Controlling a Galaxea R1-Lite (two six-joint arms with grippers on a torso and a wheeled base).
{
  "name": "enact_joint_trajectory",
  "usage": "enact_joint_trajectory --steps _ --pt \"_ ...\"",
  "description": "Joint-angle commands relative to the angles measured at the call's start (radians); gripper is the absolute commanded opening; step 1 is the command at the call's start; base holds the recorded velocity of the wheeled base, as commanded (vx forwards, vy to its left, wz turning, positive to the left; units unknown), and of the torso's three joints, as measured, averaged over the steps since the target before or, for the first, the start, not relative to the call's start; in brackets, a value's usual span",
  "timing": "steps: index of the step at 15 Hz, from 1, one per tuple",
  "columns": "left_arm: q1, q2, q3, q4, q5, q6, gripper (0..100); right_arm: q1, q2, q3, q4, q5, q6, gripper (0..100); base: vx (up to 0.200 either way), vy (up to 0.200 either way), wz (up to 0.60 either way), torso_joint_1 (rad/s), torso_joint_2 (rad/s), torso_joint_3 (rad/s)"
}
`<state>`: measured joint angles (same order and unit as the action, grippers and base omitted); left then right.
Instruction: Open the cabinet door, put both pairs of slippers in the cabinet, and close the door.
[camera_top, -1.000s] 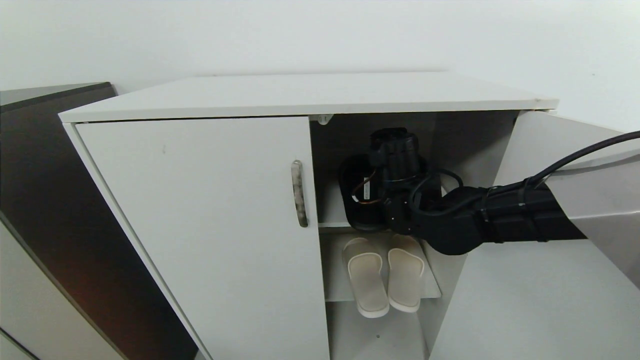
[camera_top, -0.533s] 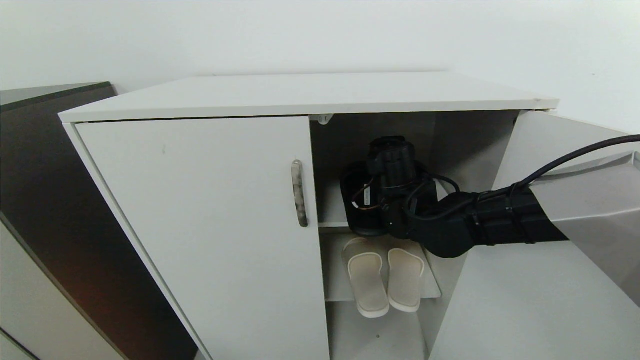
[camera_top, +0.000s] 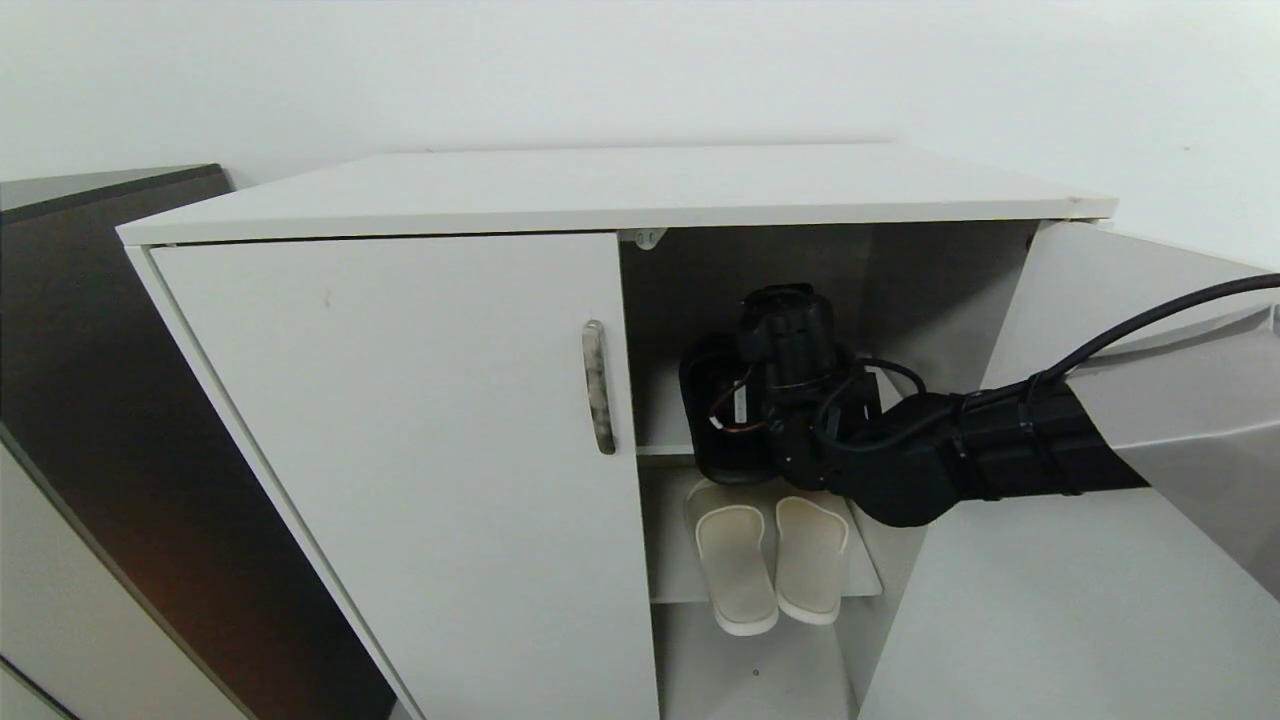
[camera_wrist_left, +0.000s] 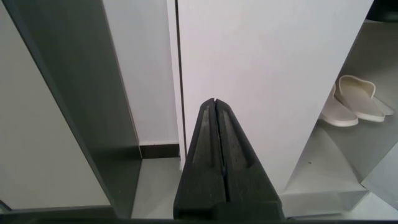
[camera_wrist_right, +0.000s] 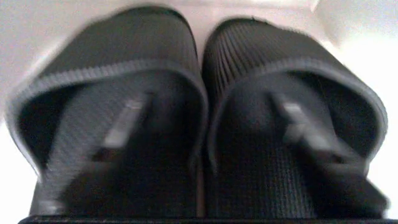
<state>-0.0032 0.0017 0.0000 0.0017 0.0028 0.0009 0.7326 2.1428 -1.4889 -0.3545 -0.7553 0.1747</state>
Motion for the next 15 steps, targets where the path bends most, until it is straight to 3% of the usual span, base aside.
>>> enact_joint_trajectory --steps 1,4,8,13,15 --pt "0.0 0.0 0.0 0.0 0.0 -0.001 0 0.022 -0.067 0.064 -0.004 -0.002 0.003 100 0.0 0.0 0.0 0.0 0.0 0.0" --pt "0.0 0.0 0.0 0.0 0.0 -0.001 0 0.077 -0.167 0.145 -0.02 -0.002 0.012 100 0.0 0.0 0.0 0.0 0.0 0.0" --pt "0.0 0.0 0.0 0.0 0.0 -0.001 0 0.179 -0.336 0.404 -0.083 -0.007 0.035 100 0.0 0.0 0.0 0.0 0.0 0.0" --pt "0.0 0.0 0.0 0.0 0.0 -0.001 0 0.202 -0.431 0.65 -0.247 0.007 0.052 100 0.0 0.0 0.0 0.0 0.0 0.0" --pt "0.0 0.0 0.0 0.0 0.0 -0.001 0 0.212 -0.432 0.674 -0.259 0.021 0.043 100 0.0 0.0 0.0 0.0 0.0 0.0"
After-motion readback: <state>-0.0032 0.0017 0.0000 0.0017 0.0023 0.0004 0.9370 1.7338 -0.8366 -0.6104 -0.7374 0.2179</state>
